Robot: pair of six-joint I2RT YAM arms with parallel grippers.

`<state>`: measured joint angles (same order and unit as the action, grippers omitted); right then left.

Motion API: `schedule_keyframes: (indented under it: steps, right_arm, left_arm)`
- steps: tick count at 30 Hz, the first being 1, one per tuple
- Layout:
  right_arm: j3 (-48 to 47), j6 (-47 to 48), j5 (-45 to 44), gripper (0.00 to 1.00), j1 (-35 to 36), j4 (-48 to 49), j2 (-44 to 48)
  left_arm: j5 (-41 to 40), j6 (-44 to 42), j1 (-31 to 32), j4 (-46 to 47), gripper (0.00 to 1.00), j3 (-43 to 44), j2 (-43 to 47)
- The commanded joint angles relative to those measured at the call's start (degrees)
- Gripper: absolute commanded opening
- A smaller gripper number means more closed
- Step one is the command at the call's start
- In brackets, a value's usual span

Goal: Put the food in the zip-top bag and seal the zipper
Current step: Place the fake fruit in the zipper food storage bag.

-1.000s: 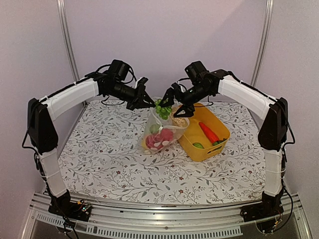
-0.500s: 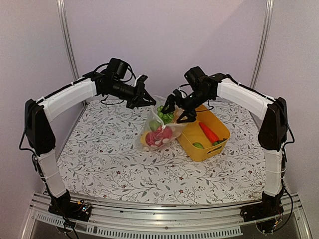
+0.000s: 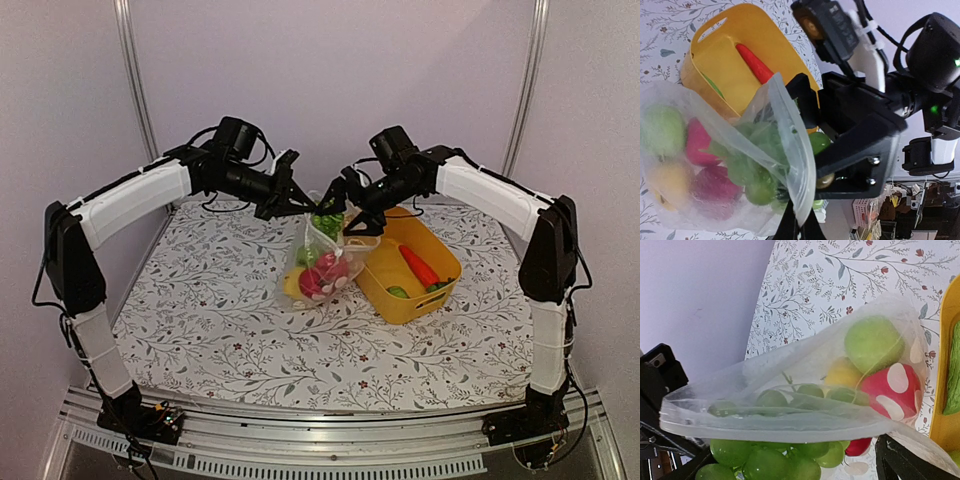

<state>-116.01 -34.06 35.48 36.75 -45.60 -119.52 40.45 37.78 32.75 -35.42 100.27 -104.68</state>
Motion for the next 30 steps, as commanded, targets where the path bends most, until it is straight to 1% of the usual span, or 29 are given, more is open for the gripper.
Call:
schedule_keyframes:
  steps: [1,5,9,11,15,20,21,22,23,24,25,26,28,30]
  right_arm:
    - [-1.7,-2.1,4.7,0.99,0.4,6.6,4.4]
    - [1.5,-3.3,12.4,0.99,0.6,10.8,5.4]
    - [4.2,-4.0,18.2,0.99,1.1,14.8,6.2]
    - [4.5,-4.0,19.0,0.99,1.2,15.3,6.6]
    - [6.6,-3.0,15.9,0.99,0.6,15.0,8.0]
    - [12.4,-2.8,9.3,0.99,-0.9,13.5,10.9]
    - [13.2,-2.3,7.0,0.99,-0.9,12.2,11.5]
    - [12.7,-1.2,2.3,0.99,-0.8,8.8,12.1]
    - [9.8,0.7,-5.0,0.99,-0.2,2.2,11.8]
    - [5.5,6.4,-10.6,0.99,1.0,-3.0,10.6]
    - [2.6,9.8,-11.6,0.99,1.7,-6.1,9.4]
    - [2.1,12.4,-8.5,0.99,1.4,-6.7,7.6]
    - [5.5,10.8,-4.1,0.99,1.0,-3.7,7.1]
    - [7.8,8.4,-4.3,0.99,1.0,0.2,8.0]
  left_arm:
    - [-2.0,-1.2,0.7,-0.8,0.00,-1.8,-1.2]
    - [-2.6,-1.4,0.7,-1.2,0.00,-2.9,-1.6]
    - [-3.1,-1.6,0.6,-1.2,0.00,-2.7,-2.0]
    - [-3.1,-1.5,0.6,-1.2,0.00,-2.4,-2.3]
    - [-3.6,-1.4,0.4,-1.6,0.00,-1.7,-2.3]
    - [-7.7,-2.0,-0.3,-2.9,0.00,-0.9,0.6]
    - [-8.0,-1.9,-0.5,-2.7,0.00,-1.1,1.2]
    - [-8.1,-1.9,-0.8,-2.4,0.00,-1.2,1.7]
    - [-7.9,-1.8,-1.0,-1.9,0.00,-1.4,2.1]
    - [-7.4,-1.7,-1.1,-1.2,0.00,-1.7,2.4]
    - [-6.6,-1.4,-1.0,0.0,0.00,-2.1,2.6]
    - [-5.0,-0.9,-1.0,1.2,0.00,-2.6,2.8]
    - [-1.9,0.6,-0.7,4.7,0.00,-3.6,2.7]
    - [-0.5,1.2,0.2,6.4,0.00,-3.3,2.1]
